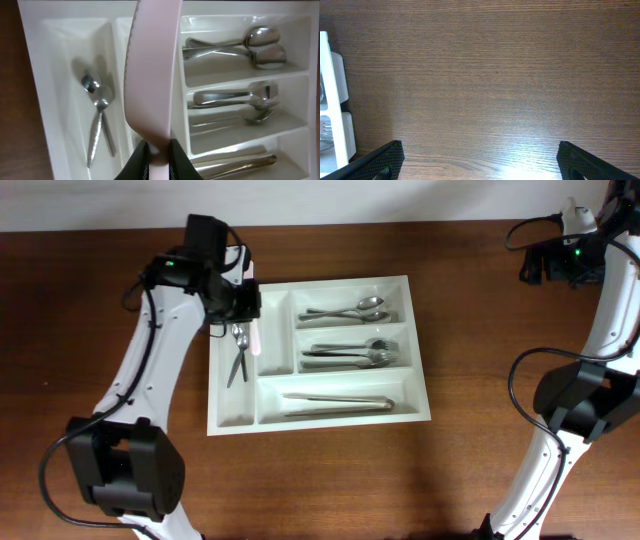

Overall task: Pack container
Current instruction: 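Lift the knife and carry it right over the tray's left compartment, then lower the knife into the tray's second narrow compartment and release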

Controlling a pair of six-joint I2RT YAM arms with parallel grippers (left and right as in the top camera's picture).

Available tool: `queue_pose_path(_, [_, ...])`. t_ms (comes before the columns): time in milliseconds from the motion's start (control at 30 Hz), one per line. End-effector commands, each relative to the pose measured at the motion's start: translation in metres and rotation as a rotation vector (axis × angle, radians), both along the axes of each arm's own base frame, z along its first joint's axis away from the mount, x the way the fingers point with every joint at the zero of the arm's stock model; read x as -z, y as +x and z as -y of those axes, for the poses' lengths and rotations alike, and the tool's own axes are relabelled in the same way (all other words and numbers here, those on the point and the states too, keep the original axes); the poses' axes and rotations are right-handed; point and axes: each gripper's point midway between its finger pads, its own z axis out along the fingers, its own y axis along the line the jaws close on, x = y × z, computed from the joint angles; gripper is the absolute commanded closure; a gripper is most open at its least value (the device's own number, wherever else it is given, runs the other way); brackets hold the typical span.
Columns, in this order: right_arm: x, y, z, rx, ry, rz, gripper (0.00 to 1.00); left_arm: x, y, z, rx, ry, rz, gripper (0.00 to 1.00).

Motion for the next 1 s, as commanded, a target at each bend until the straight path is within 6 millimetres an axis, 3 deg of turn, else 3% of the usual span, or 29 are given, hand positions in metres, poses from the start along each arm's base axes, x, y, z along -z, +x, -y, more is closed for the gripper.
queue_pose_path(0, [-0.006,-0.002,0.002,0.007,-0.005,0.010,0.01,0.005,0.005,0.000,-0.102,0.027,-0.014,0.98])
queue_pose_path(400, [-0.006,-0.002,0.002,0.007,-0.005,0.010,0.01,0.059,0.006,0.011,-0.106,0.034,-0.140,0.98])
queue_pose_path(967, [-0.006,-0.002,0.002,0.007,-0.005,0.010,0.02,0.080,0.013,0.014,-0.035,0.064,-0.142,0.98])
